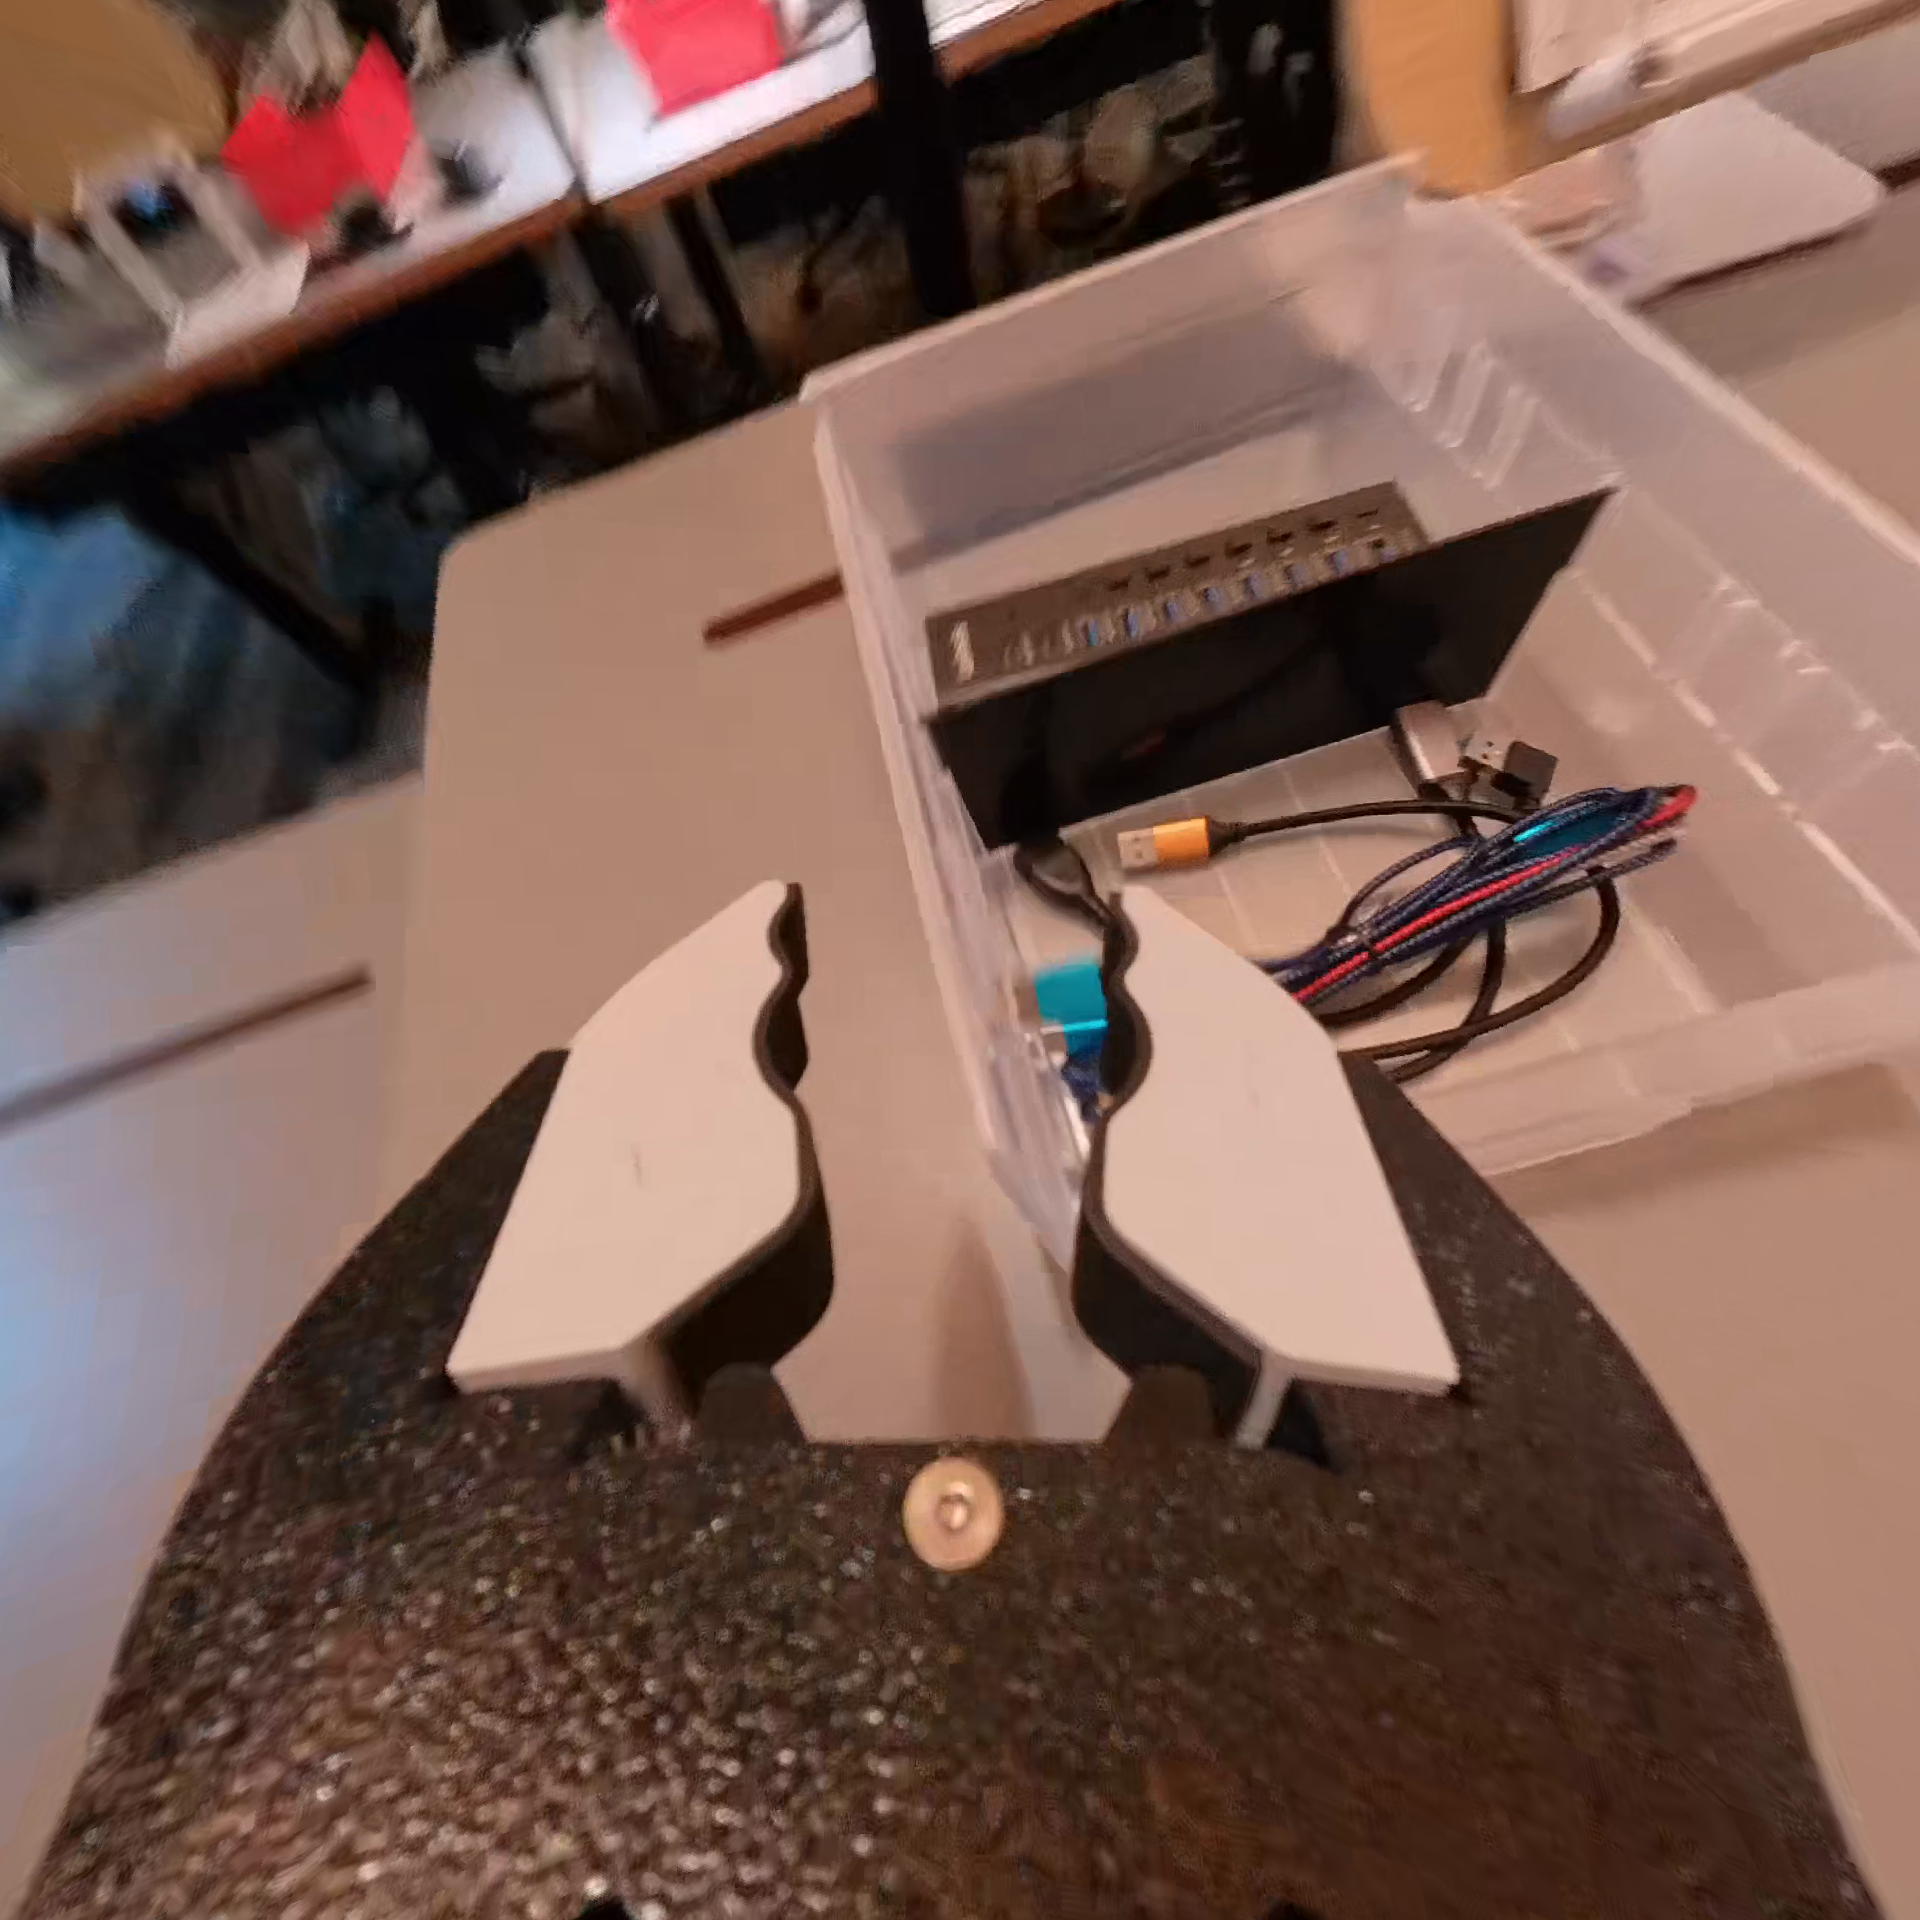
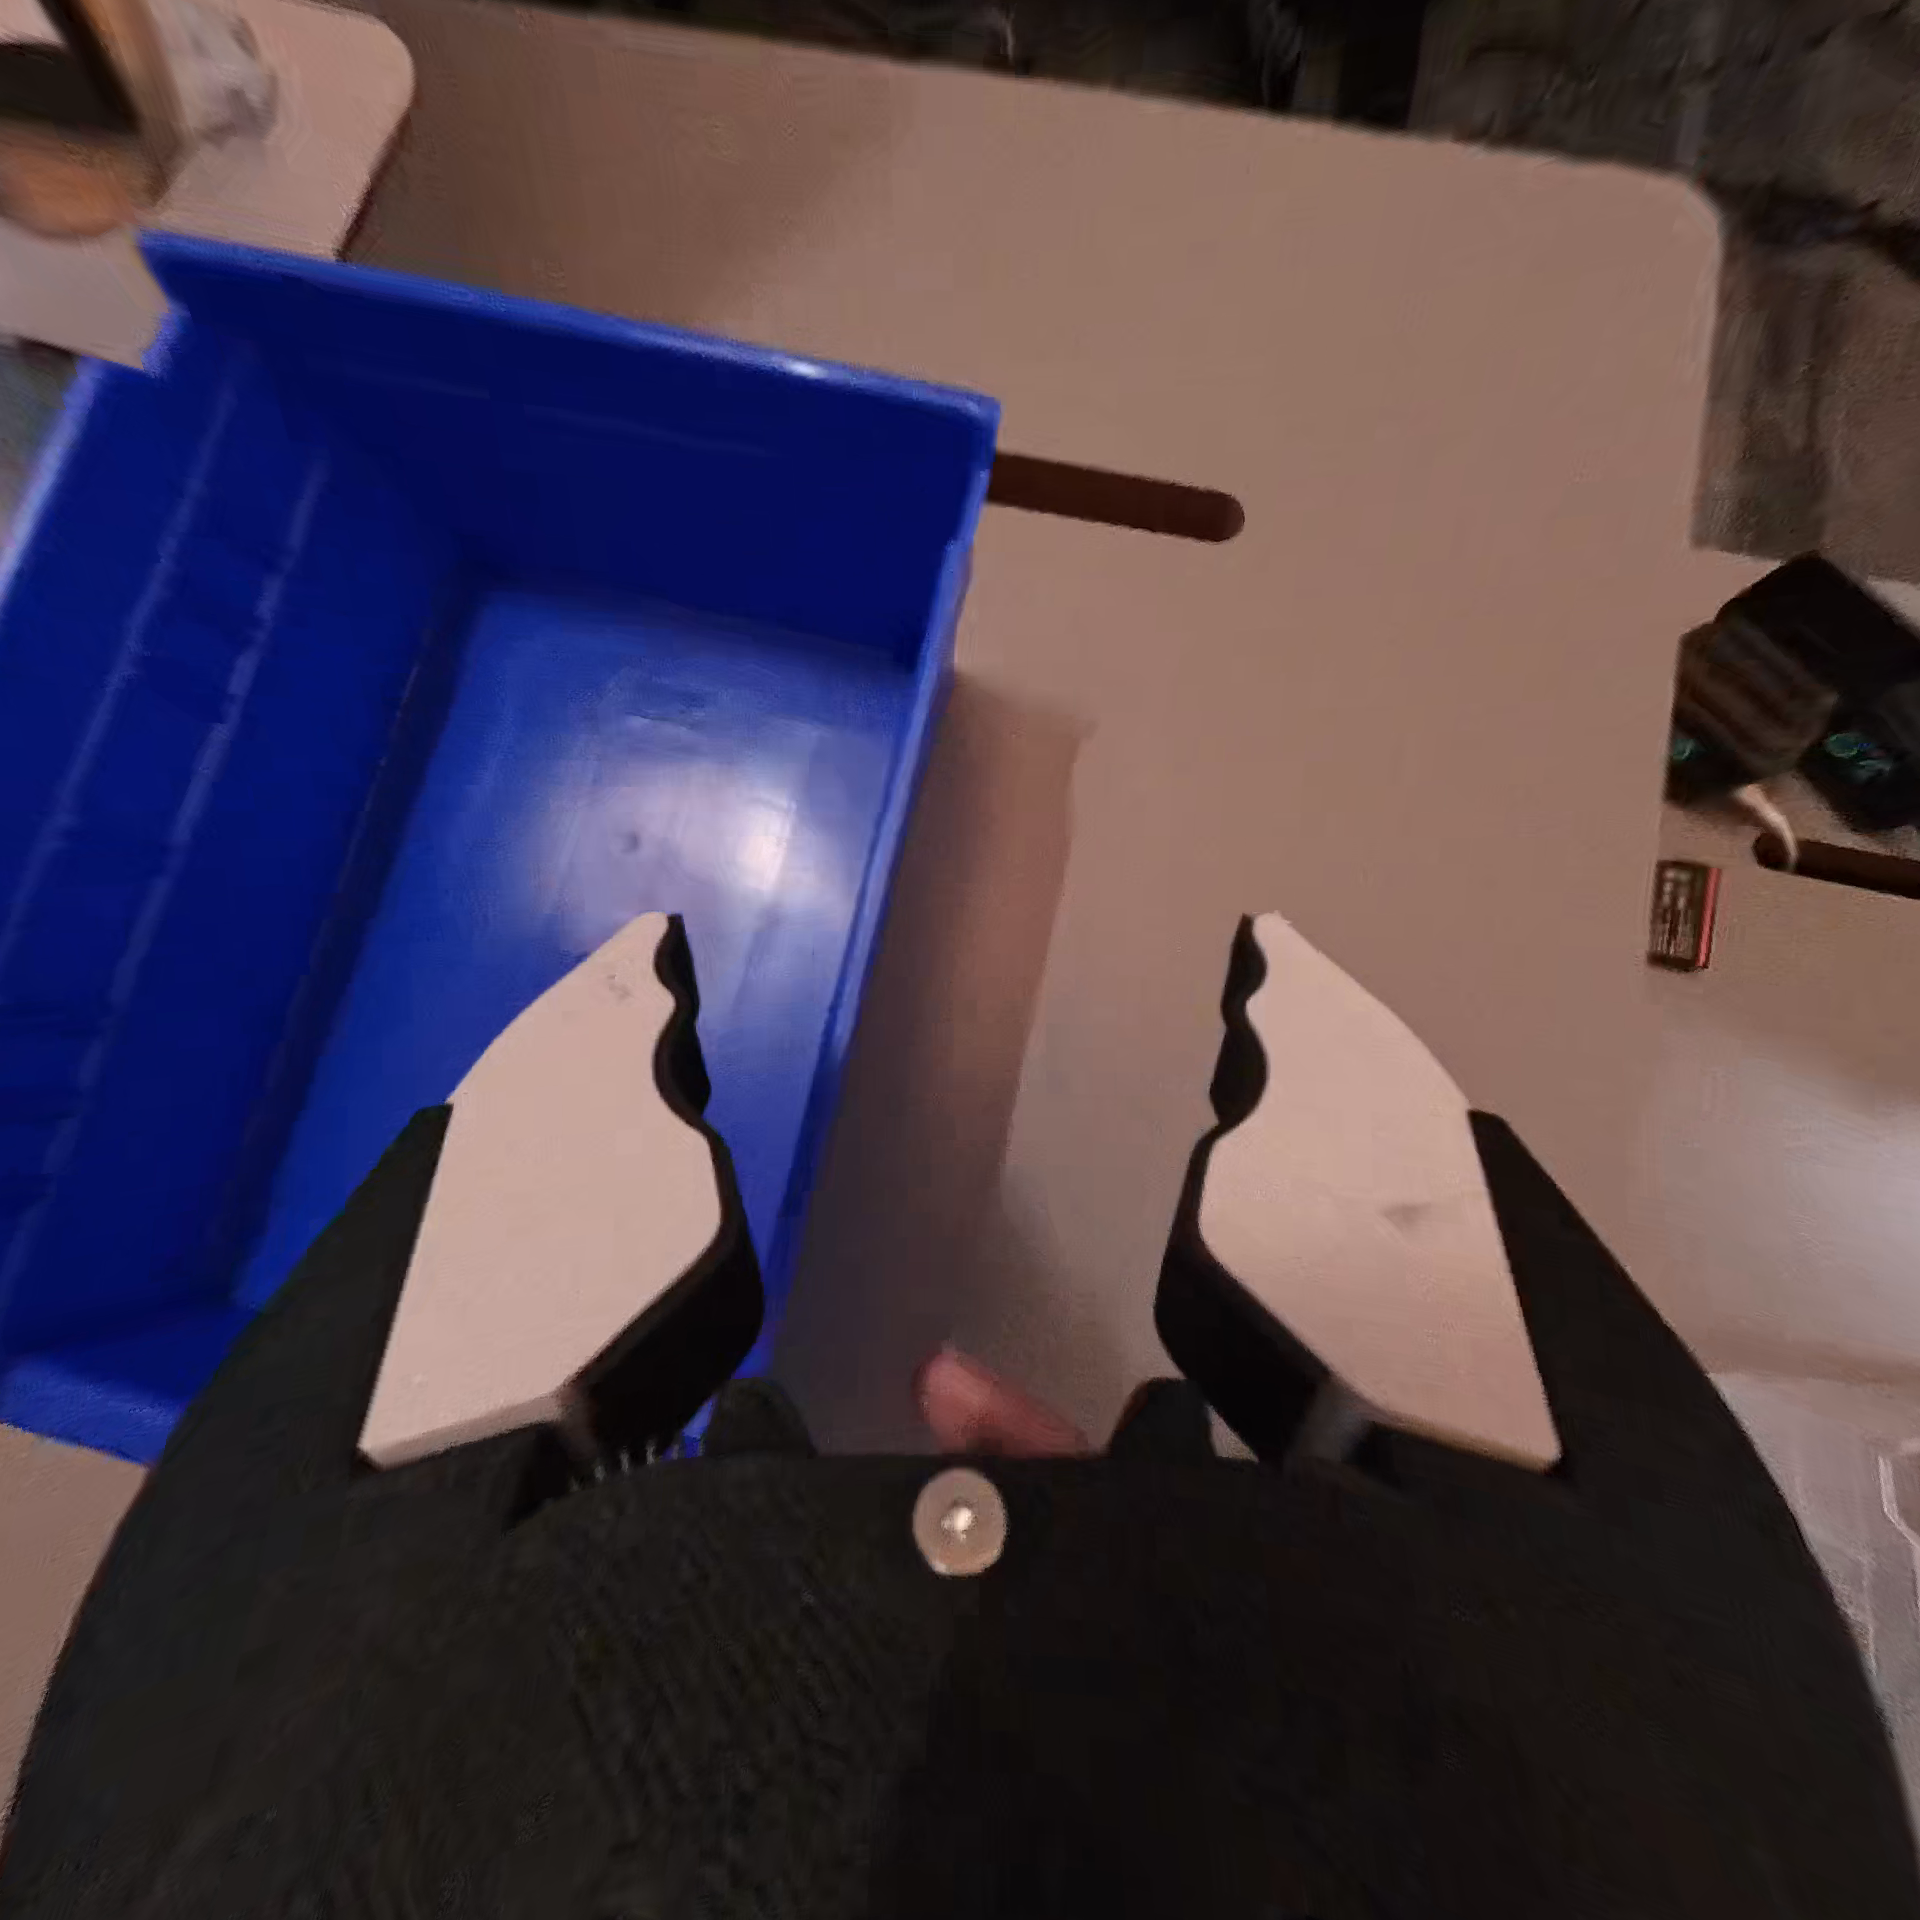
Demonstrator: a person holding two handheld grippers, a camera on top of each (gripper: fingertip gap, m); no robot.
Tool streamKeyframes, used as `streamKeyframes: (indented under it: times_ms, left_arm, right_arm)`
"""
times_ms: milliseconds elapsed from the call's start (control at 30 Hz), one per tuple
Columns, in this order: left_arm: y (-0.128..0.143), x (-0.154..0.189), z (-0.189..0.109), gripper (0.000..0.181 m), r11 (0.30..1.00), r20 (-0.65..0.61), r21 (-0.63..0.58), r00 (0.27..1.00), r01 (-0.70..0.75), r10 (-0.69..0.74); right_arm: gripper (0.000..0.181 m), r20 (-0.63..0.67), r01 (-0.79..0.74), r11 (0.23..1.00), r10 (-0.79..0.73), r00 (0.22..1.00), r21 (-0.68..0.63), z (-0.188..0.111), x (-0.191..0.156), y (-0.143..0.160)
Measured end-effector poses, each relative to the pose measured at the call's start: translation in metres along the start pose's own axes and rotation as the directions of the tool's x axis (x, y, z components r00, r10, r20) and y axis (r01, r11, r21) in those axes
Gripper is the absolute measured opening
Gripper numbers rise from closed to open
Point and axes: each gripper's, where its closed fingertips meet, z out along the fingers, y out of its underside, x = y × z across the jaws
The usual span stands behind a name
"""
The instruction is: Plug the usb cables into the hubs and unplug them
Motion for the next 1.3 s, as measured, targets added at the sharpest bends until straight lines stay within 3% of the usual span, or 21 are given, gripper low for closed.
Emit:
streamKeyframes:
  times_ms: [167, 333, 467, 567, 667, 833, 900, 1033, 1167, 1300]
  left_arm:
    - [-0.054, -0.004, 0.022, 0.061, 0.927, -0.125, -0.019, 0.921, -0.373, 0.368]
    - [-0.071, 0.009, 0.082, 0.069, 0.693, -0.315, -0.074, 0.676, -0.717, 0.666]
    - [-0.058, 0.022, 0.121, 0.071, 0.544, -0.552, -0.116, 0.509, -0.831, 0.66]
    - [-0.042, 0.023, 0.143, 0.068, 0.418, -0.664, -0.13, 0.392, -0.899, 0.636]
    - [-0.028, 0.021, 0.16, 0.072, 0.288, -0.726, -0.129, 0.289, -0.949, 0.625]
    - [-0.003, 0.034, 0.171, 0.054, 0.177, -0.816, -0.023, 0.121, -0.984, 0.565]
    - [0.004, 0.036, 0.177, 0.06, 0.158, -0.827, -0.001, 0.089, -0.987, 0.554]
    - [0.012, 0.04, 0.181, 0.059, 0.196, -0.85, 0.011, 0.093, -0.981, 0.518]
    - [0.011, 0.04, 0.183, 0.059, 0.205, -0.837, 0.012, 0.102, -0.979, 0.538]
    - [0.006, 0.039, 0.188, 0.059, 0.24, -0.778, -0.028, 0.172, -0.97, 0.604]
  right_arm:
    - [0.105, 0.081, 0.132, 0.981, -0.145, 0.986, 0.142, -0.046, -0.08, 0.007]
    - [0.101, 0.324, 0.281, 0.937, -0.337, 0.884, 0.207, -0.066, -0.215, 0.046]
    - [0.1, 0.531, 0.317, 0.916, -0.402, 0.746, 0.247, -0.072, -0.316, 0.085]
    - [0.103, 0.624, 0.337, 0.921, -0.382, 0.682, 0.195, -0.066, -0.364, 0.116]
    - [0.103, 0.645, 0.318, 0.934, -0.345, 0.682, 0.163, -0.064, -0.388, 0.13]
    - [0.102, 0.702, 0.18, 0.976, -0.214, 0.679, 0.124, -0.067, -0.406, 0.132]
    - [0.099, 0.708, 0.122, 0.988, -0.151, 0.689, 0.092, -0.065, -0.407, 0.133]
    - [0.093, 0.705, 0.042, 0.998, -0.057, 0.707, 0.04, -0.064, -0.41, 0.133]
    - [0.093, 0.682, 0.048, 0.998, -0.059, 0.729, 0.035, -0.063, -0.414, 0.133]
    - [0.092, 0.692, 0.084, 0.996, -0.084, 0.717, 0.034, -0.055, -0.416, 0.125]
